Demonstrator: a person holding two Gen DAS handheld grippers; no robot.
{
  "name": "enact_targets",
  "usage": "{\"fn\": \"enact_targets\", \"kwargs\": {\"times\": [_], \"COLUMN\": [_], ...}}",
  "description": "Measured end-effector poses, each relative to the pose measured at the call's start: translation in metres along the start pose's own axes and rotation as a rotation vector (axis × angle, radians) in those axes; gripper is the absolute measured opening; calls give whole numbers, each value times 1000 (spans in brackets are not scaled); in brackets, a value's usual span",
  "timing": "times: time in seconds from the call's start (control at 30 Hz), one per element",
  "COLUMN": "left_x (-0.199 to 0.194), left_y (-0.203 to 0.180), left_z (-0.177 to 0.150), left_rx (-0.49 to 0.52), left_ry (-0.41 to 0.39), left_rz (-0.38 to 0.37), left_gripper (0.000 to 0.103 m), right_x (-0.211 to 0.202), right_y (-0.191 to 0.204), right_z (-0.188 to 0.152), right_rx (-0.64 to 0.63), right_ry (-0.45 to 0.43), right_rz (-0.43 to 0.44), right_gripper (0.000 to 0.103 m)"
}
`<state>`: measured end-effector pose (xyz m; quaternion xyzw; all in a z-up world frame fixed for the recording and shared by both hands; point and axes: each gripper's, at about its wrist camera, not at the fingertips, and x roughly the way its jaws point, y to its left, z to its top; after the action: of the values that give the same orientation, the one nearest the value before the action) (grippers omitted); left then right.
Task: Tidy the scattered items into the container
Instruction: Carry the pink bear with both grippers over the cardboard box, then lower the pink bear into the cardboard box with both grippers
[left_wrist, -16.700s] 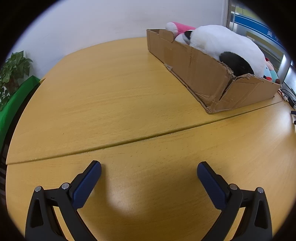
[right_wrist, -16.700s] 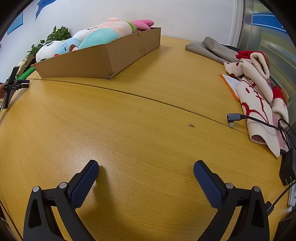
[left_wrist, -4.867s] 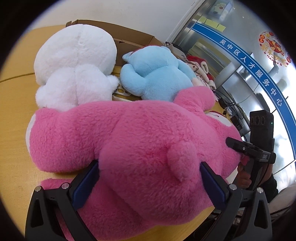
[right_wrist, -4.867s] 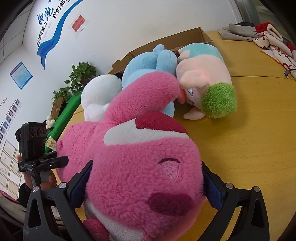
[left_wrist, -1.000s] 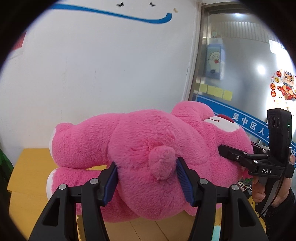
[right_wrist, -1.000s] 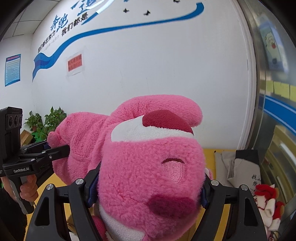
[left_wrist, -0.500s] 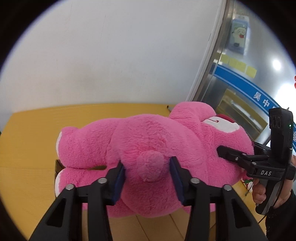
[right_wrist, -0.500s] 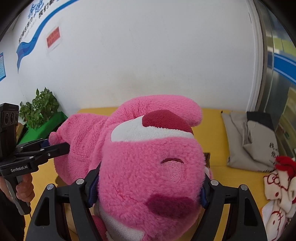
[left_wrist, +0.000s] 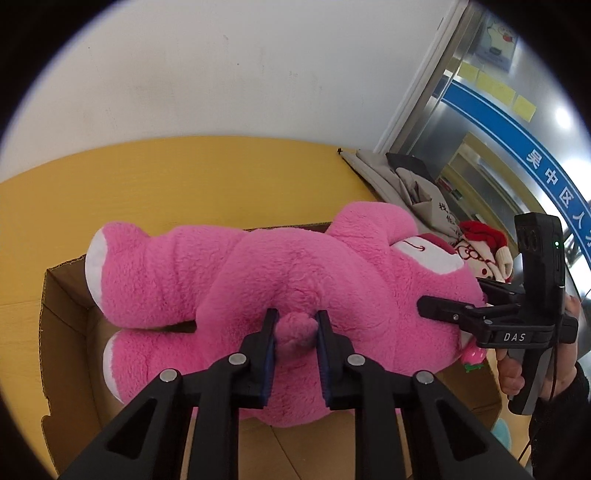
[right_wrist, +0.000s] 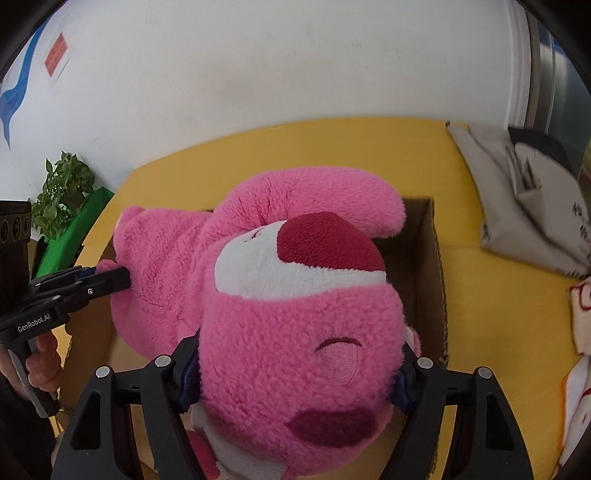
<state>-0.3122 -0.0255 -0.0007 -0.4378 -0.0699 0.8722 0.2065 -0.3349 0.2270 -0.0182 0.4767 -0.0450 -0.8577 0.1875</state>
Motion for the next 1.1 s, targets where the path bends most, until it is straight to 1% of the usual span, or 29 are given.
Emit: {"fn": "enact_targets", "kwargs": {"times": [0.1, 0.17, 0.27, 0.33, 0.37, 0.5, 0.57, 0.63, 0.7, 0.77, 0.83, 0.87, 0.9, 0.97, 1.03, 1.1], "left_x": [-1, -5, -15, -16, -18, -22, -25, -26, -28, -20, -4, 3, 8, 16, 13, 6], "left_y": [1, 2, 5, 2, 1, -6, -9, -15, -23, -21, -14, -12, -11, -11, -15, -19], "left_z": [-3, -5, -6, -5, -6, -7, -7, -7, -8, -7, -5, -5, -5, -5, -3, 0], "left_rx": [15, 19, 19, 19, 21, 19, 10, 12, 36, 22, -1, -2, -1, 1, 18, 22], "left_ry": [0, 0, -8, -12, -12, -8, 2, 17, 16, 29, 60, 68, 75, 79, 52, 21], "left_rz": [8, 5, -24, -30, -25, -3, 7, 12, 30, 69, 70, 75, 81, 89, 88, 83], "left_gripper": [16, 15, 13, 12, 12, 12, 11, 9, 8, 8, 8, 8, 8, 8, 7, 7], "right_x": [7, 3, -4, -5, -4, -2, -3, -4, -3, -1, 5, 9, 13, 15, 13, 9], "right_y": [-2, -1, 0, -2, -3, -6, -7, -5, -7, -9, -11, -10, -9, -11, -13, -12], "right_z": [-6, -10, -12, -12, -12, -11, -12, -12, -10, -10, -12, -14, -16, -19, -20, -18], "right_rx": [11, 14, 4, 2, 0, 1, -1, -9, -7, 5, 18, 15, 5, 5, 6, -8], "right_ry": [13, 10, 5, 9, 13, 20, 23, 22, 26, 29, 43, 52, 60, 57, 45, 25], "right_rz": [10, 22, 43, 54, 59, 86, 105, 106, 107, 113, 101, 83, 67, 66, 71, 63], "right_gripper": [81, 81, 81, 82, 82, 94, 95, 95, 95, 95, 95, 94, 91, 87, 80, 77]}}
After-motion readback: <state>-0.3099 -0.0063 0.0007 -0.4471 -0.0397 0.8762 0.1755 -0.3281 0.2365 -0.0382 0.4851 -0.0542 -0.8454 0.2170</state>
